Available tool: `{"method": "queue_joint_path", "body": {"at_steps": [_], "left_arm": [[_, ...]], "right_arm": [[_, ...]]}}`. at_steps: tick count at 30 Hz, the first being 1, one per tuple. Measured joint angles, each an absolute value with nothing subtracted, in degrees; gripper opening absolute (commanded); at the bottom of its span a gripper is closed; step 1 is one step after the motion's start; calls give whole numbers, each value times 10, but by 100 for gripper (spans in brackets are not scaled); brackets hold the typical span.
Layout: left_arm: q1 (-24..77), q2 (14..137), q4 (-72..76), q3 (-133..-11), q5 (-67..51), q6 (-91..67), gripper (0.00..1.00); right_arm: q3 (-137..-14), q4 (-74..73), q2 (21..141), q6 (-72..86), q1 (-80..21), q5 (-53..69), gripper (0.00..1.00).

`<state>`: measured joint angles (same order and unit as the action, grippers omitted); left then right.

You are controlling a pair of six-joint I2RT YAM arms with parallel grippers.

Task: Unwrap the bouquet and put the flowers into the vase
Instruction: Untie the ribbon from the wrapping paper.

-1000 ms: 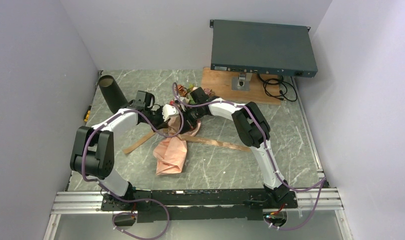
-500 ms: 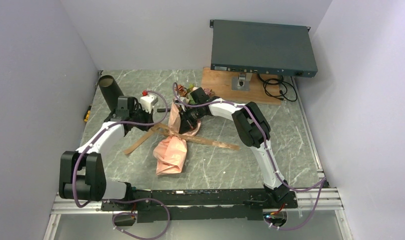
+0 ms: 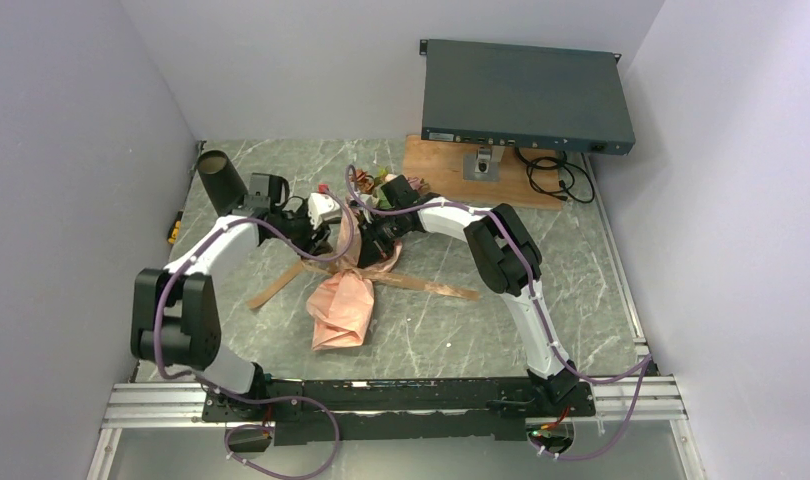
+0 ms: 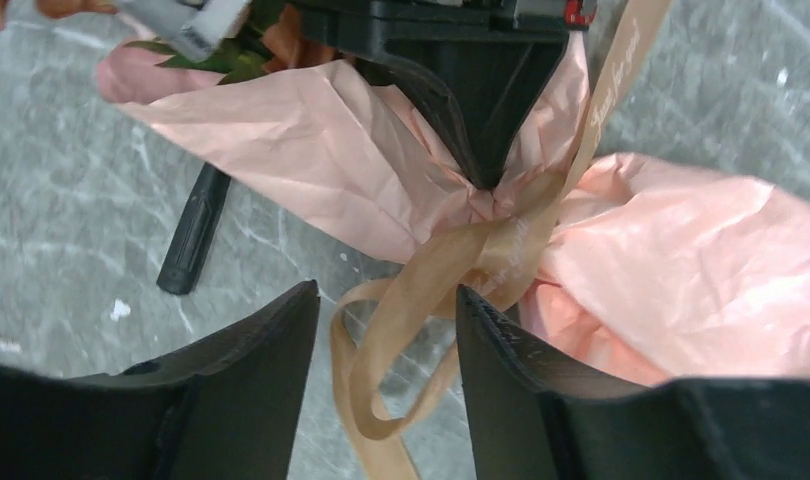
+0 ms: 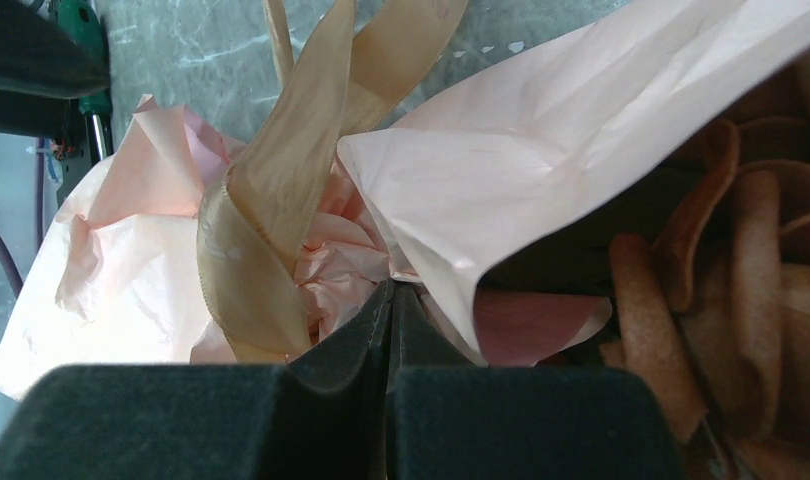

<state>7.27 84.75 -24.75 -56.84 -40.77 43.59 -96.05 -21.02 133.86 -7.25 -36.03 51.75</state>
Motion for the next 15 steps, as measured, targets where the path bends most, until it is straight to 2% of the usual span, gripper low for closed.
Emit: {"method": "queue_joint_path", "body": {"at_steps": [2,10,12,15], "left_arm": [[73,881,-276,-592,-419,494,51],[78,961,-354,-618,-433,648,57],[85,967,-354,-618,-433,663,52],[98,974,-349,-618,-432,669,34]], "right_arm": [[-961,-210,1339,-70,-360,517,0],[-964,-214,1339,-64,-360,515,0],[-965,-215,1339,-64,-361,515,0],[-965,-215,1339,-64,-361,514,0]]}}
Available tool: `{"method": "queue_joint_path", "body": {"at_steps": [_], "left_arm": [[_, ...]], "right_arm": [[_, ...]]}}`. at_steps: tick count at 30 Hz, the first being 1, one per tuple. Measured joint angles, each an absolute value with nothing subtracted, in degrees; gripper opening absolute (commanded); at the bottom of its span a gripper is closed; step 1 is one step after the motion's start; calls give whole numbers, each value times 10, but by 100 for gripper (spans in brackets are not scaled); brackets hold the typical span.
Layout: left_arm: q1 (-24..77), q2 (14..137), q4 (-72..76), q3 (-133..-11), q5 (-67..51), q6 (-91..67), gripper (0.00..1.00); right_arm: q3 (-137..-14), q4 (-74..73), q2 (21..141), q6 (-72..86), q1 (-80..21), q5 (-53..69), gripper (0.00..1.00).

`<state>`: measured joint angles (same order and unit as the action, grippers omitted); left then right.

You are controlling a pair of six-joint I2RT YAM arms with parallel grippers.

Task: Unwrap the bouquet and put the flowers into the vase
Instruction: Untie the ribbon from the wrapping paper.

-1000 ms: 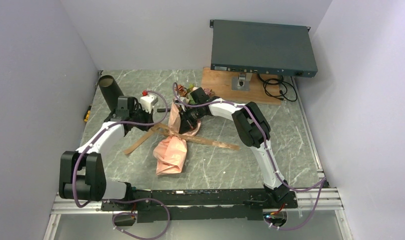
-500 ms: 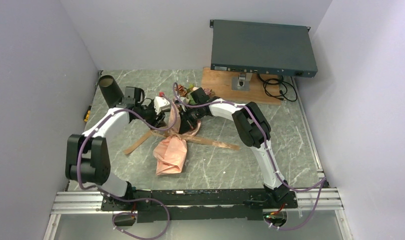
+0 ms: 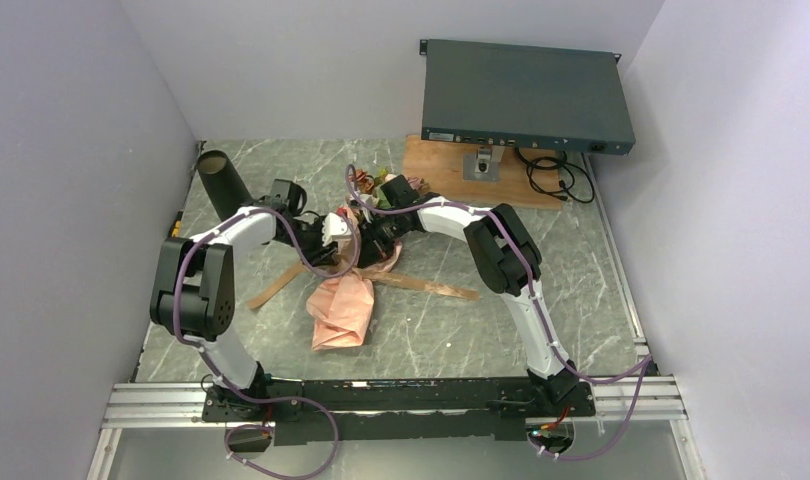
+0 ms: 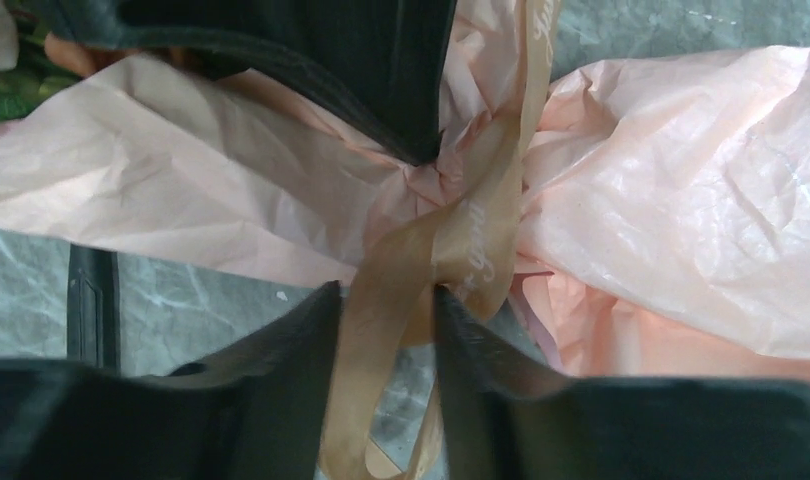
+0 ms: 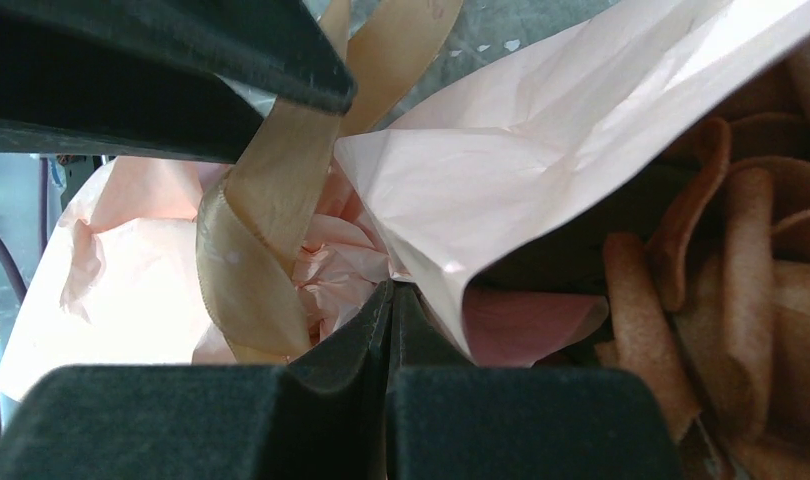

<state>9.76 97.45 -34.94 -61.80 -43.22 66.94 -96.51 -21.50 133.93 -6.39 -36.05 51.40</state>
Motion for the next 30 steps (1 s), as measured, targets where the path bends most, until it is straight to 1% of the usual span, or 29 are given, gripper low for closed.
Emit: {"method": "queue_joint_path", "body": {"at_steps": [4,5,8,12,16,17,19,20,21,22,25,30], "left_arm": [[105,980,-333,-618,-420,652,7],[104,980,-328,-618,-416,644,4],[89,979,-306,-612,-404,611,0],[44,961,-291,-592,-385,553,0],[-4,910,-268,-561,-361,455,0],[-15,900,-263,-556,-359,429,4],[-35,882,-251,-549,-356,380,28],[-45,875,-244,-545,-355,367,38],[-51,870,-243,-544,-357,364,46],[-55,867,-243,-542,-364,365,50],[-43,859,-248,-542,-391,398,54],[9,859,-275,-547,-418,500,54]], "right_arm": [[-966,-216,1339,-64,-361,513,0],[-966,-216,1339,-64,-361,513,0],[-968,-220,1340,-64,-361,511,0],[-971,-224,1341,-64,-361,511,0],[-971,-224,1341,-64,-361,510,0],[-971,-224,1341,-64,-361,510,0],[-971,-224,1341,-64,-361,510,0],[-971,-224,1341,-64,-361,510,0],[-971,-224,1341,-64,-361,510,0],[-971,-224,1341,-64,-361,510,0],[-972,-225,1341,-64,-361,510,0],[-972,-225,1341,-64,-361,510,0]]}}
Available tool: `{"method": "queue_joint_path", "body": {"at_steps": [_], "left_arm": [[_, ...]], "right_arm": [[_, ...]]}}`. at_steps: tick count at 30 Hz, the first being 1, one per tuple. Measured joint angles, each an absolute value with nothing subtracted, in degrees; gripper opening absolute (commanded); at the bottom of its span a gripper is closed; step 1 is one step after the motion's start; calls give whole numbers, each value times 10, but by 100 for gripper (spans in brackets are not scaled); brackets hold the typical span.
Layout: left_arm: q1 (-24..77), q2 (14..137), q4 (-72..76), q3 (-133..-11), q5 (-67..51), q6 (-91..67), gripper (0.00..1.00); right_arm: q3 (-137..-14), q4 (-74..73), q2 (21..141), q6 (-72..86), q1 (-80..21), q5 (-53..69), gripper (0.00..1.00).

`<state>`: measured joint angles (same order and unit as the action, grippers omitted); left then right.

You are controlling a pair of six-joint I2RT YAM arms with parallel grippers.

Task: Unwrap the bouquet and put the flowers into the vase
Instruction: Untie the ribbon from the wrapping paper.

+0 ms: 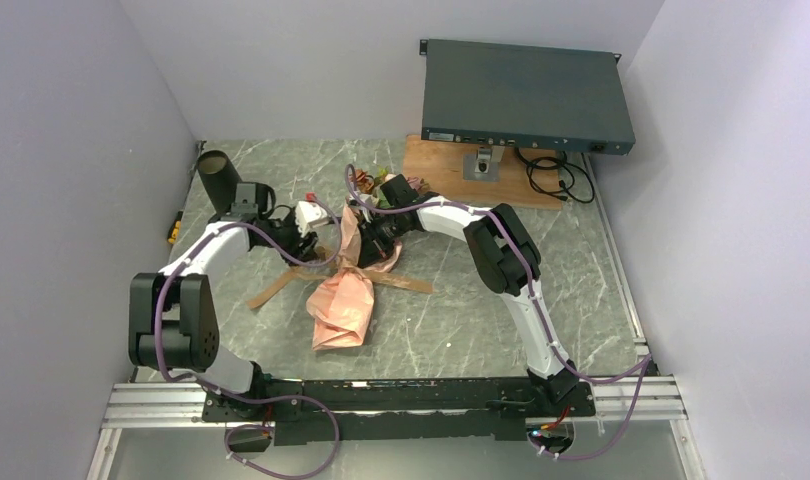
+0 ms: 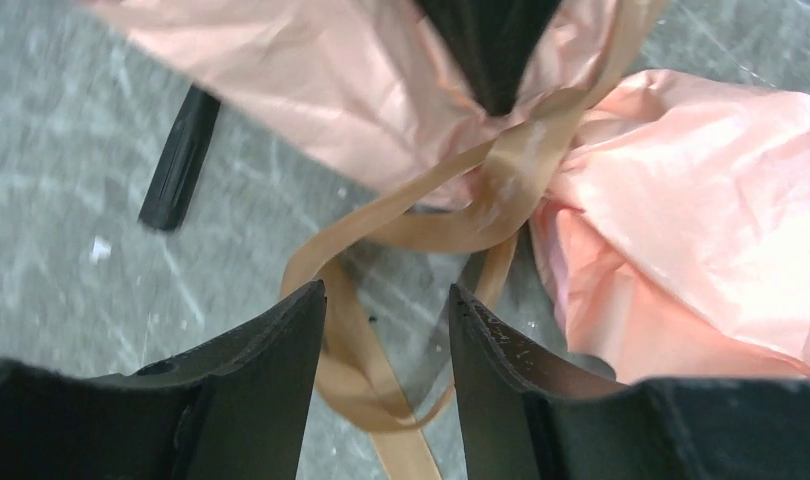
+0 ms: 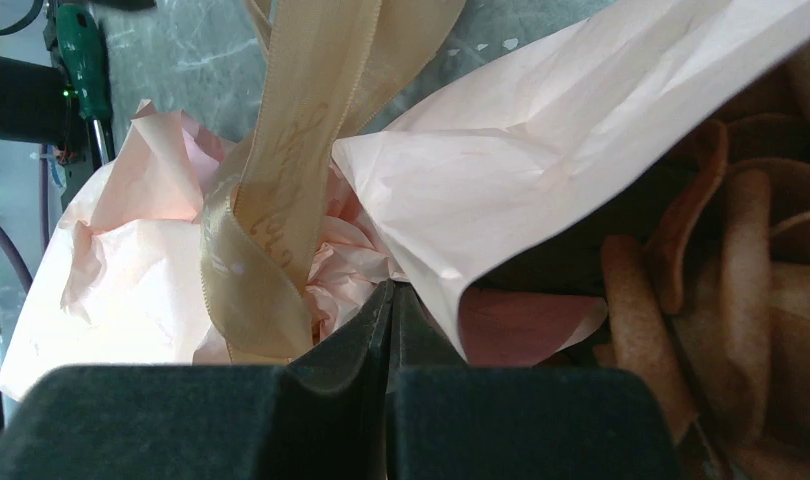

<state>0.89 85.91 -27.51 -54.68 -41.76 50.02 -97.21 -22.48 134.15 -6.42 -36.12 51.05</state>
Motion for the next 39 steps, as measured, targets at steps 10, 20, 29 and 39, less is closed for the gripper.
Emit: {"method": "queue_joint_path", "body": {"at_steps": [10,20,29,39], "left_arm": [[104,920,-271,-558,-411,611,54],[101,954,-203,-558,-336,590,2],[-13,875,-196,-541,-327,427,0],[-142,702,-265,-494,-287,264,0]], "right_arm": [[-973,-225,1341,-62,-361,510,0],[-972,-225,1342,-60,-361,509,0],[-971,-223,1341,-60,-361,509,0],[-967,-218,1340,-60,-361,509,0]]}}
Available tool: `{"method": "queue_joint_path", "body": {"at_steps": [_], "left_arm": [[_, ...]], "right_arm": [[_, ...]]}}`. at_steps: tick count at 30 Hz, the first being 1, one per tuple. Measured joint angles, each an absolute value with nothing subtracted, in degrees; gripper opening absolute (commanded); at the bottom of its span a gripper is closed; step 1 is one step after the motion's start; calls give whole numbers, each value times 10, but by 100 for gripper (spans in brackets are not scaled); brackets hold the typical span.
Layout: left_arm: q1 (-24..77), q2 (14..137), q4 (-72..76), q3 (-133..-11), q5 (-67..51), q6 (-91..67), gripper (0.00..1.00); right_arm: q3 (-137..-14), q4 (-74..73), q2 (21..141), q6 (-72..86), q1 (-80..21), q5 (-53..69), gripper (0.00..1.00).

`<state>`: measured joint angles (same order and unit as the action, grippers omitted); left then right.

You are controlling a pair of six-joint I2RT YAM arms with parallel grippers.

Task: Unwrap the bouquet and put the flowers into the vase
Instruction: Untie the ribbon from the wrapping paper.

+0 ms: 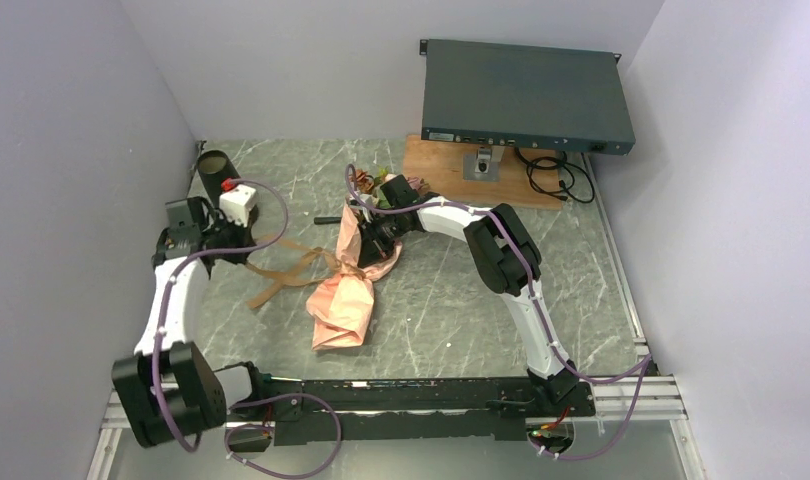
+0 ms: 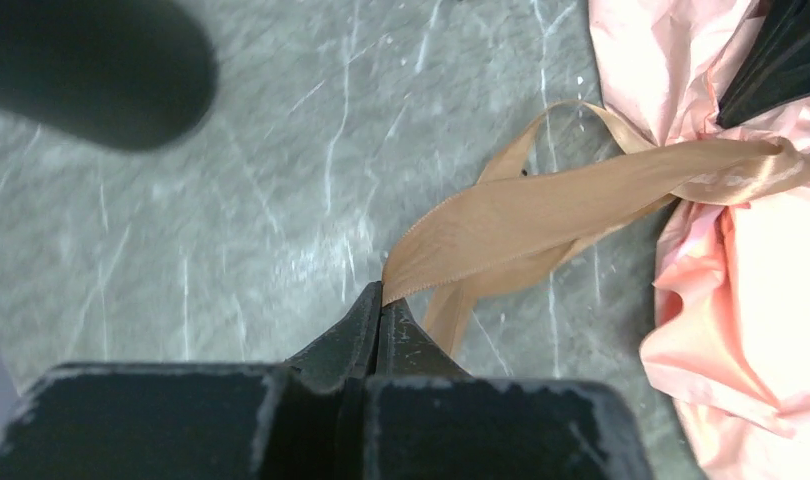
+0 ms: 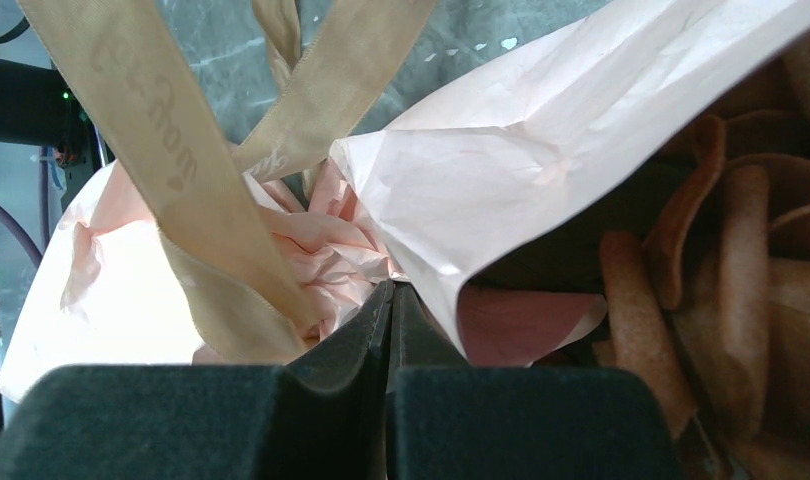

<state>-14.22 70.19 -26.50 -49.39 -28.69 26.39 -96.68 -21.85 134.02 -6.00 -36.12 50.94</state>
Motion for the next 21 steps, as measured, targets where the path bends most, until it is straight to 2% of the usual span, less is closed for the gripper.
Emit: {"method": "queue_joint_path", "body": {"at_steps": [9,18,19,21], "left_arm": [[-213,528,-397,-466,-279,251,0],[-213,389,-561,-404,-200,415,2],[-213,378,-576,-387,-185,435,13],[-213,362,-601,-360,-160,475,47]], "right_arm": [[-967,-218,1340,-60,-361,510,0],[-967,-219,1340,-64,-361,510,0],[-967,-219,1340,-65,-361,510,0],[-967,-219,1340,-65,-361,510,0]]}}
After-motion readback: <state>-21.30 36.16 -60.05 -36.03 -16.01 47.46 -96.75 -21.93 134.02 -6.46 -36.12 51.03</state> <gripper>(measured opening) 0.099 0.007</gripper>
